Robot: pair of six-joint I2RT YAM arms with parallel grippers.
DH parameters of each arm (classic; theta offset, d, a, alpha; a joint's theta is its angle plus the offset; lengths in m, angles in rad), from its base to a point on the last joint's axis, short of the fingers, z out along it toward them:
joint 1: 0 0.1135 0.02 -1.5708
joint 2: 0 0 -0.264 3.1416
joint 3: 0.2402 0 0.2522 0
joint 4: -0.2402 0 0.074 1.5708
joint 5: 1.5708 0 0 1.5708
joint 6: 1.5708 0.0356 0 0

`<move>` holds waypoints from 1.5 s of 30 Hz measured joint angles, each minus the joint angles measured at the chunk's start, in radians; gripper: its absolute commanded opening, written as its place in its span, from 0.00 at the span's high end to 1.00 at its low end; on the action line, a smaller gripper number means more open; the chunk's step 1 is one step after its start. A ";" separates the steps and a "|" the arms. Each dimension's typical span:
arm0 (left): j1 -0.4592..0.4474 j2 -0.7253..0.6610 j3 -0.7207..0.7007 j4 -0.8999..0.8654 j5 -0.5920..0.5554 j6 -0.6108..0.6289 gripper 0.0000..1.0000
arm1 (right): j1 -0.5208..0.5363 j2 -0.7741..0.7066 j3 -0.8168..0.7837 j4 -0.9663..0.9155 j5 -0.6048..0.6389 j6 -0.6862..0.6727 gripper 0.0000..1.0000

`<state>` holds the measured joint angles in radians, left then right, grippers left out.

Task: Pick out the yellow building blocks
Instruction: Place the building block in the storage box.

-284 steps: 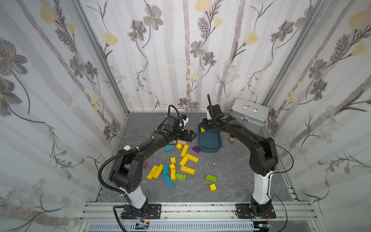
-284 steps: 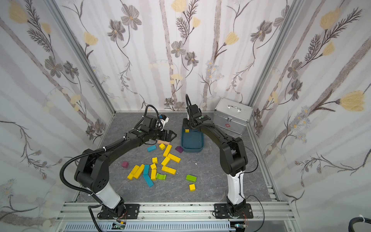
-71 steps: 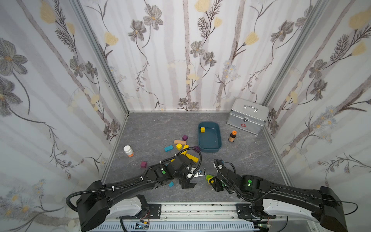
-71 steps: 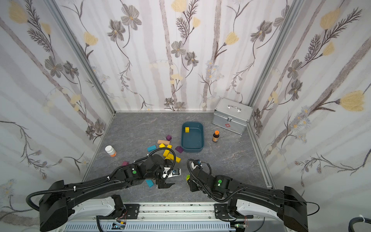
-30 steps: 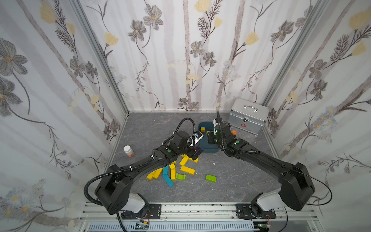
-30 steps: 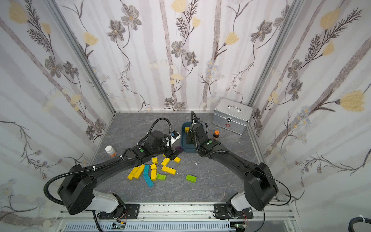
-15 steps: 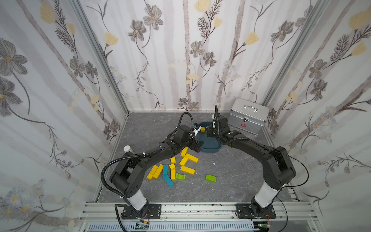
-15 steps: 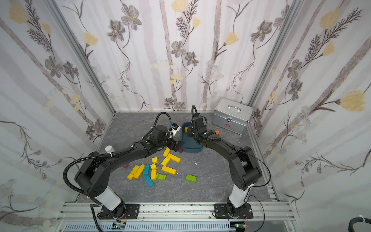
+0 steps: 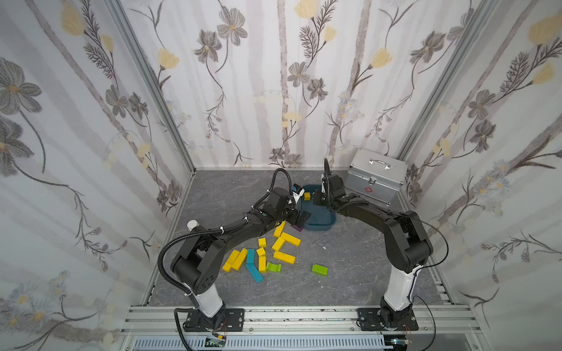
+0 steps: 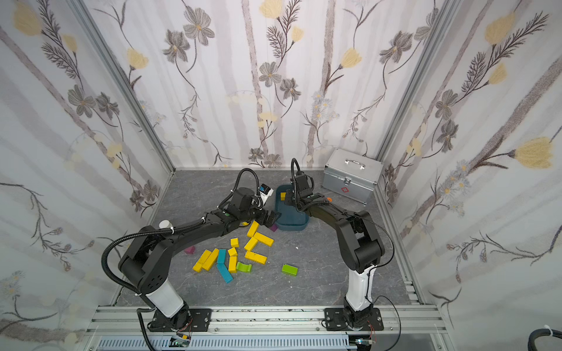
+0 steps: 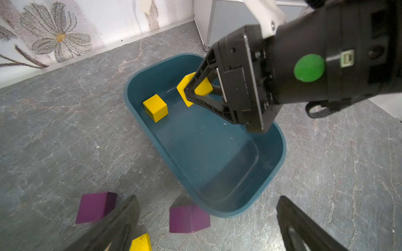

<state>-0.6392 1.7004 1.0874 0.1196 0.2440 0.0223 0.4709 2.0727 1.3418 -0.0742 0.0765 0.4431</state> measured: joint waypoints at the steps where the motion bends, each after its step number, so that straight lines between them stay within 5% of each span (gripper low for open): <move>1: 0.001 -0.003 -0.003 -0.003 0.000 -0.001 0.00 | -0.002 0.012 0.011 0.000 0.000 0.002 0.93; 26: 0.000 -0.009 0.024 -0.078 -0.016 -0.064 0.00 | -0.042 0.214 0.182 -0.051 -0.003 0.035 0.78; 45: 0.000 -0.021 0.032 -0.108 -0.058 -0.079 0.00 | -0.050 0.278 0.259 -0.091 -0.007 0.043 0.77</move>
<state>-0.6388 1.6794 1.1198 0.0120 0.1856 -0.0563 0.4206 2.3505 1.6005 -0.1654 0.0692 0.4858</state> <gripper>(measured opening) 0.994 0.317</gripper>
